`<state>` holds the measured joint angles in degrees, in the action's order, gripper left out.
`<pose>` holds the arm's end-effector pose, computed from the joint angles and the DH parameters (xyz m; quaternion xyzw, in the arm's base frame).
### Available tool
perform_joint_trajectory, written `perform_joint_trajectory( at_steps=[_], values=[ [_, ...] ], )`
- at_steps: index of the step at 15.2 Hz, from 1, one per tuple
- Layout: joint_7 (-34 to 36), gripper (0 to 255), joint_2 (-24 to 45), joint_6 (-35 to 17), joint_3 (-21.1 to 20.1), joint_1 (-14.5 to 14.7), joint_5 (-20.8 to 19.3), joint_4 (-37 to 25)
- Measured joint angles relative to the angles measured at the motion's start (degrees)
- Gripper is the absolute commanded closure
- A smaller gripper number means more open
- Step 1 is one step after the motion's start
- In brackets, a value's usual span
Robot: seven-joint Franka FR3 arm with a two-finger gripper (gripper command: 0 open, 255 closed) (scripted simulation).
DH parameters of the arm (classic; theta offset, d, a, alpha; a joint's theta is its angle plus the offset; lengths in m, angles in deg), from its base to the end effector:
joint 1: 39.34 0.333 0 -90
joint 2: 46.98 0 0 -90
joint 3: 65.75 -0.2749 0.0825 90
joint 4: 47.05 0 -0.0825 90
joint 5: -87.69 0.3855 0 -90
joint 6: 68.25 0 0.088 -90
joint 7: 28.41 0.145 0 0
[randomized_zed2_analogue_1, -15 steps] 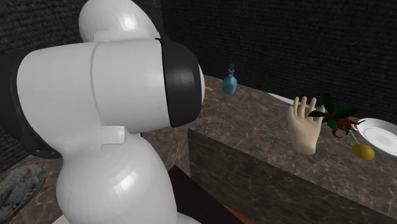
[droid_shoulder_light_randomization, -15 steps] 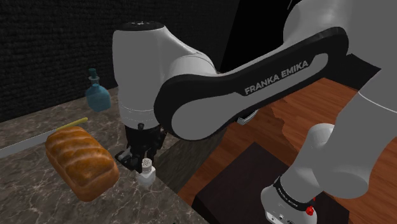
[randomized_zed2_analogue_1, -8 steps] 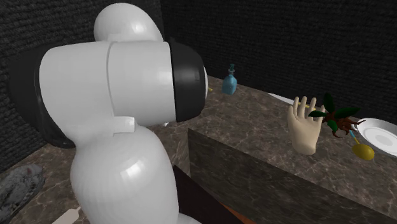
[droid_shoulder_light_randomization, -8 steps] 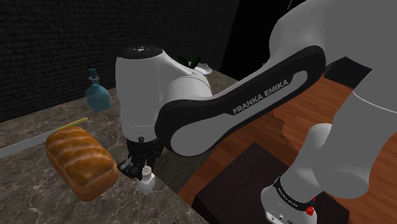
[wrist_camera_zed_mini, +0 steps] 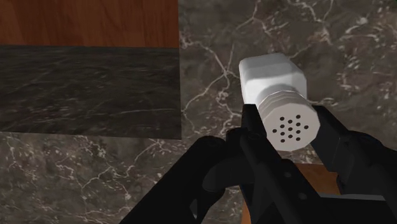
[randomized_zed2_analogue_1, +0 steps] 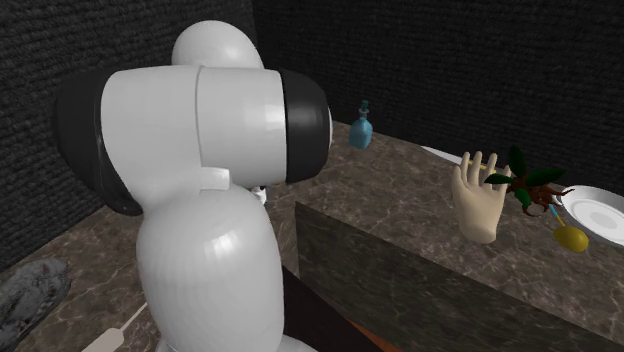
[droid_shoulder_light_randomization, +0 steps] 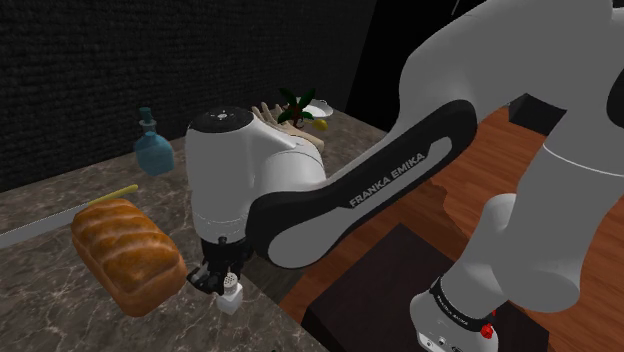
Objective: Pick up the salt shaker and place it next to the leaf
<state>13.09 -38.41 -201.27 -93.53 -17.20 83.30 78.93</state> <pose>0.3481 0.4141 0.2429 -0.9952 -0.0974 0.0076 0.0020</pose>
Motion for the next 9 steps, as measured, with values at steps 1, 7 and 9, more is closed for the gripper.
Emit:
perform_joint_trajectory(
  at_steps=[1, 7, 9],
  values=[
    [0.24, 255, 0.35, -0.68, 0.04, 0.08, -0.27, 0.37],
    [1.52, 255, 3.08, -3.91, 0.62, 0.5, -2.23, 1.21],
    [1.6, 255, 3.19, -4.02, 0.63, 0.54, -2.31, 1.22]
  ],
)
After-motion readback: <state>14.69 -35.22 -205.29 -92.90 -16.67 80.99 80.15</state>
